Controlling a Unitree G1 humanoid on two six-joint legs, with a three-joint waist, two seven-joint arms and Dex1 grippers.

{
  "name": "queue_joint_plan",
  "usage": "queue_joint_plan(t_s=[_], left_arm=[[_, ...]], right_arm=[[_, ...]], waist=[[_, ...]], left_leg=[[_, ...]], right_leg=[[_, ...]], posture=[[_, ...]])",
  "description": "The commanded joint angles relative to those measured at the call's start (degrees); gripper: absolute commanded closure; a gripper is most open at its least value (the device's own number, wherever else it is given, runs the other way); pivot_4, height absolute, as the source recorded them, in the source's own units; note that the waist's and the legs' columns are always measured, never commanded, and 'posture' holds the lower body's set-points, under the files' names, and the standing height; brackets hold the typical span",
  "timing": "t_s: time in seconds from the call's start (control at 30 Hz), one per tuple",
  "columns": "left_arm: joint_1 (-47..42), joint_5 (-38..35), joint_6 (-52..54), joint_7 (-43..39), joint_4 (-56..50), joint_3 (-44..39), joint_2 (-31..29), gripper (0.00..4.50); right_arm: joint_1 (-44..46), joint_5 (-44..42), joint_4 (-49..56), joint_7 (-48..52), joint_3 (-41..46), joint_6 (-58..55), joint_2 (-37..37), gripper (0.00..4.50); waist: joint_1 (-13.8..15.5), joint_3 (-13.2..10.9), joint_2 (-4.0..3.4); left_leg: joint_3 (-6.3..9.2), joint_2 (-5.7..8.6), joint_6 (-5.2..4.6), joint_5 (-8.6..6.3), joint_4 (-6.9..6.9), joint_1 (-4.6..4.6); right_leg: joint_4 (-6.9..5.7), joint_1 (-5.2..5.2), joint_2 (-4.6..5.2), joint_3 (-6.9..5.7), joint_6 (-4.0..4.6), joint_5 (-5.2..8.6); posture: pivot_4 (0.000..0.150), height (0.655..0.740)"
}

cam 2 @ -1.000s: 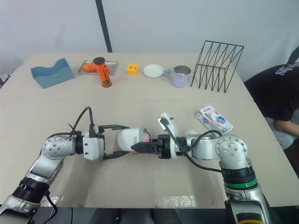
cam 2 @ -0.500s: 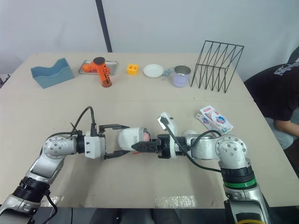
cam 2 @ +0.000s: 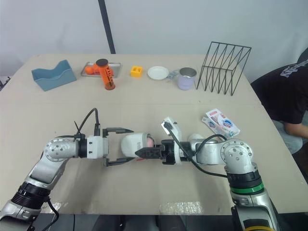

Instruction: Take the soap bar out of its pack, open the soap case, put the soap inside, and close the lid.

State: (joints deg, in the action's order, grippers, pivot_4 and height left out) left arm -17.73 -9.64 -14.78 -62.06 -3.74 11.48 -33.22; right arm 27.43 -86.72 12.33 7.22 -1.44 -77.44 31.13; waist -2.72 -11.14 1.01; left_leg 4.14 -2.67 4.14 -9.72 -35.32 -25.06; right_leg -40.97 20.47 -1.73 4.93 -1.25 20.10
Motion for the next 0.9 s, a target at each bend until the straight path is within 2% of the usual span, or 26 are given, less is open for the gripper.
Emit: queue_joint_plan(t_s=[0.03, 0.17, 0.27, 0.47, 0.6, 0.73, 0.9], left_arm=[[-1.1, -3.2, 1.1, -1.6, -0.2, -2.0, -1.4, 0.01], [-1.2, -7.5, 6.6, -4.9, -0.1, -3.0, -3.7, 0.01], [-1.5, -11.8, 15.1, -5.7, -1.4, -3.8, -4.9, 0.01], [-4.2, -18.2, 33.0, -6.6, -4.0, -4.5, -7.8, 0.01], [-7.3, -20.6, 41.5, -5.5, -5.2, -4.4, -8.2, 0.01], [-11.4, -20.5, 44.8, -4.6, -5.5, -3.7, -7.1, 0.01], [-14.2, -17.4, 44.6, -2.5, -6.9, -1.2, -4.8, 0.01]], right_arm=[[0.8, 0.1, 2.3, 1.5, 0.3, 0.0, 0.9, 2.49], [1.9, 4.3, 2.7, 4.3, -0.1, 0.4, 2.5, 2.49], [3.2, 10.2, 4.2, 9.2, -1.8, 1.7, 4.6, 2.49], [10.3, 30.1, 8.3, 25.6, -11.7, 11.9, 13.8, 2.49], [16.6, 39.9, 10.0, 35.5, -18.1, 17.6, 18.0, 2.49], [23.7, 53.4, 11.1, 45.5, -28.0, 24.6, 22.5, 2.49], [30.2, 61.6, 10.5, 54.2, -34.0, 26.5, 22.3, 2.49]], waist=[[0.0, 0.0, 0.00], [0.0, 0.0, -0.01], [0.0, 0.0, -0.05], [0.0, 0.0, -0.07], [0.0, -0.1, -0.07], [0.0, -0.1, -0.08], [0.0, -0.1, -0.08]], left_leg=[[0.00, 0.00, 0.00, 0.00, 0.00, 0.00], [-0.01, 0.00, 0.00, 0.00, 0.01, -0.03], [-0.01, 0.00, 0.00, 0.00, 0.01, -0.04], [-0.02, -0.03, 0.00, 0.00, 0.02, -0.20], [-0.04, -0.04, 0.00, 0.00, 0.03, -0.31], [-0.02, -0.04, 0.03, 0.02, 0.02, -0.32], [-0.02, -0.03, 0.04, 0.03, 0.02, -0.33]], right_leg=[[0.00, 0.01, 0.00, 0.00, 0.00, 0.00], [-0.01, 0.06, -0.01, 0.01, 0.00, 0.00], [-0.01, 0.08, 0.00, 0.01, -0.12, 0.07], [-0.03, 0.32, -0.02, 0.00, -0.20, 0.11], [-0.03, 0.47, -0.01, -0.01, -0.19, 0.11], [-0.04, 0.50, -0.01, -0.05, -0.19, 0.11], [-0.04, 0.50, 0.03, -0.04, 0.05, -0.03]], posture=[[0.150, 0.7400], [0.150, 0.7400], [0.150, 0.7400], [0.150, 0.7400], [0.150, 0.7400], [0.150, 0.7400], [0.150, 0.7400]])
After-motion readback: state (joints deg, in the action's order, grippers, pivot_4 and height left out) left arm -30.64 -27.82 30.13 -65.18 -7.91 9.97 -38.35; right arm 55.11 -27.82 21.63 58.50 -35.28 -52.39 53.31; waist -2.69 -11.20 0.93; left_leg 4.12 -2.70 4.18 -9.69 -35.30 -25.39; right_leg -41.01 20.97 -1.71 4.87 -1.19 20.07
